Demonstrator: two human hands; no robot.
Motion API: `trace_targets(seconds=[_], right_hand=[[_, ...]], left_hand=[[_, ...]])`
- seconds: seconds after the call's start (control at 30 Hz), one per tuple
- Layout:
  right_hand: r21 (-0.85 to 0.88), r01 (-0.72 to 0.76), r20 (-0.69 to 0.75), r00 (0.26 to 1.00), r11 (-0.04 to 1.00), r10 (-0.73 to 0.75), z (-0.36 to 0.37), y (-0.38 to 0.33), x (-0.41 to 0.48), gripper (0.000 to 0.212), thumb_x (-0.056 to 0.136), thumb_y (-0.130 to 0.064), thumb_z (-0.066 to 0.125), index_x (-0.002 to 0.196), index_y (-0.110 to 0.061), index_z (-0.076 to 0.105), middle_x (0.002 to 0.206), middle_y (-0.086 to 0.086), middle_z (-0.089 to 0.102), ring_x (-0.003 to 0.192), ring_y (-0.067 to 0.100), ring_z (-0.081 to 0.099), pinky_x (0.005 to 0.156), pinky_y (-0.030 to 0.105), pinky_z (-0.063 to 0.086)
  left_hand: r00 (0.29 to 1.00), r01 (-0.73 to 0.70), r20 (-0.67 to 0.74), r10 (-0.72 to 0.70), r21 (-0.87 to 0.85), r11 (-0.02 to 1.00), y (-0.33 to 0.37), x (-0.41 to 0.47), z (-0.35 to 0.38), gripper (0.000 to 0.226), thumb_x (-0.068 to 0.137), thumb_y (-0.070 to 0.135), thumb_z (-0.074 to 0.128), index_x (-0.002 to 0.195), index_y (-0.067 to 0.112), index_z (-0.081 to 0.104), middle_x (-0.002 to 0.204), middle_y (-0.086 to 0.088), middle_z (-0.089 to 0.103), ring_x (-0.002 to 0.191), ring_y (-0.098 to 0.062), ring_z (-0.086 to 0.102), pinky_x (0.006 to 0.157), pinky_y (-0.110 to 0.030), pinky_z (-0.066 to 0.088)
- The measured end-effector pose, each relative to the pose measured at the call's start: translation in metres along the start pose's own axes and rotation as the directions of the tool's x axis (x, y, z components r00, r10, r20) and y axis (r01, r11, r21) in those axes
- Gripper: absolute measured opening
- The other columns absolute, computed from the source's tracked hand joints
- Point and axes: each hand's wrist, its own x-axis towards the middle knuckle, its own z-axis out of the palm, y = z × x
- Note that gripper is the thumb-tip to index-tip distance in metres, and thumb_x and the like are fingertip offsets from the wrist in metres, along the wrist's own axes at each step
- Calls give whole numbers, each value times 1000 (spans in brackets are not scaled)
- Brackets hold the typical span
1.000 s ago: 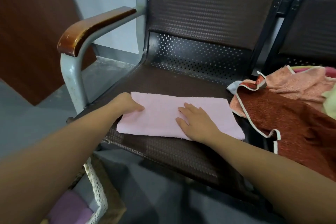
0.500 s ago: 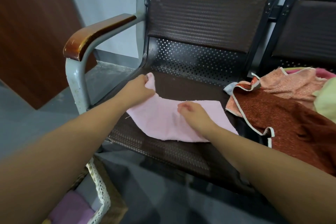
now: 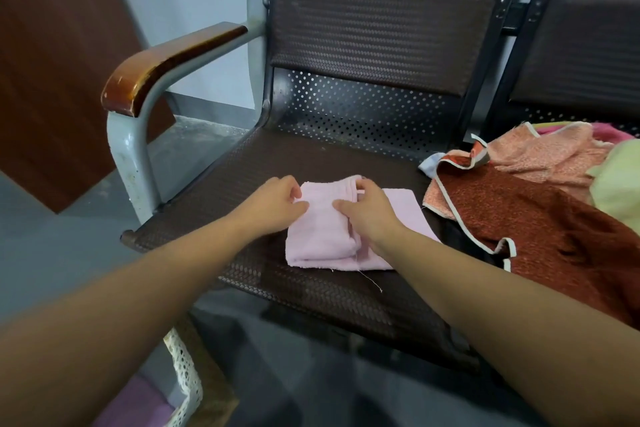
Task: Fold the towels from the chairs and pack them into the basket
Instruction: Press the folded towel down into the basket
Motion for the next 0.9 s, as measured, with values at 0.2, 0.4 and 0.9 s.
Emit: trace_targets(seconds=[0.2, 0.4, 0.9], right_hand=[[-273, 54, 48, 998, 960, -43, -4, 10, 0, 50, 96, -21, 59, 141, -12, 39, 133, 7, 55, 110, 21, 56, 86, 30, 47], [-574, 244, 133, 970, 782, -204, 3, 8, -13, 54, 99, -36, 49, 149, -16, 40, 157, 9, 30, 141, 26, 35, 115, 37, 30], [331, -451, 436, 852, 829, 290, 8, -17, -20, 32, 100, -36, 56, 115, -9, 63, 123, 10, 66, 109, 23, 65, 96, 40, 50]], left_hand=[[992, 120, 28, -119, -54, 991, -6, -1, 26, 41, 92, 38, 60, 116, 8, 45, 112, -10, 57, 88, -22, 57, 55, -29, 34], [980, 199, 44, -195, -121, 973, -2, 2, 27, 27, 87, 30, 67, 76, 9, 53, 72, -1, 55, 62, -14, 48, 50, -28, 31], [952, 213, -7, -305, -702, 680, 20, 3, -9, 13, 84, 13, 67, 89, 2, 72, 83, -13, 72, 72, -24, 68, 63, -36, 56]])
